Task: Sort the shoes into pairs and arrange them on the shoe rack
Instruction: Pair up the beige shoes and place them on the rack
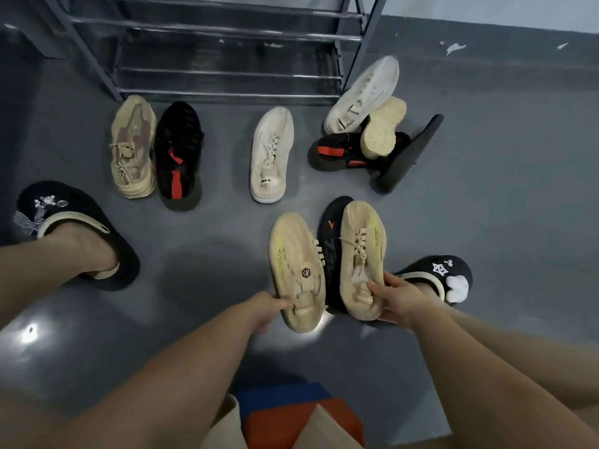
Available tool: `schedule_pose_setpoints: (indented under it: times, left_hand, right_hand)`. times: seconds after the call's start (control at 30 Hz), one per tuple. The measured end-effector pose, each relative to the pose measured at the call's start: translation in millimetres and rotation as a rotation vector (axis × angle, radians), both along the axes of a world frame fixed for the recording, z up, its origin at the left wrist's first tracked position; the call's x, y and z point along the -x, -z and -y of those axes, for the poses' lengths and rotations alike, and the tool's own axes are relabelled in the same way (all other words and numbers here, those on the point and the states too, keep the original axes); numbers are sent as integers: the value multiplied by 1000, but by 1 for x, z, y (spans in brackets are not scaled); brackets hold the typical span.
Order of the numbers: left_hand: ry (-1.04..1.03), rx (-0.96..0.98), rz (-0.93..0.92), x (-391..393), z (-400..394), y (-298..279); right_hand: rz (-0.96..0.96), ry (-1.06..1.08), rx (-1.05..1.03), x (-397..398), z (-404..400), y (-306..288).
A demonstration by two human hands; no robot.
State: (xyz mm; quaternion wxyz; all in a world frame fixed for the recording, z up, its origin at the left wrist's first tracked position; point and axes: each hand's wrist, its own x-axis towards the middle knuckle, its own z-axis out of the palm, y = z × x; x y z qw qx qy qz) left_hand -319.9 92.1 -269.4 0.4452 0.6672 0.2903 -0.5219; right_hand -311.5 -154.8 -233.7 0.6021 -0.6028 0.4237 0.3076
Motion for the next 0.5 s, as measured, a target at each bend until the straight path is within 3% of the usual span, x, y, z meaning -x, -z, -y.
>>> schedule_pose_setpoints:
  times: [0.33, 0.5]
  left_hand:
    - [-766, 186, -240, 9, 38, 20]
    - [-810, 178, -242, 18, 46, 23]
  right_hand:
    - [-12, -46, 85, 2, -3, 17]
    - [-23, -54, 107, 1, -3, 24]
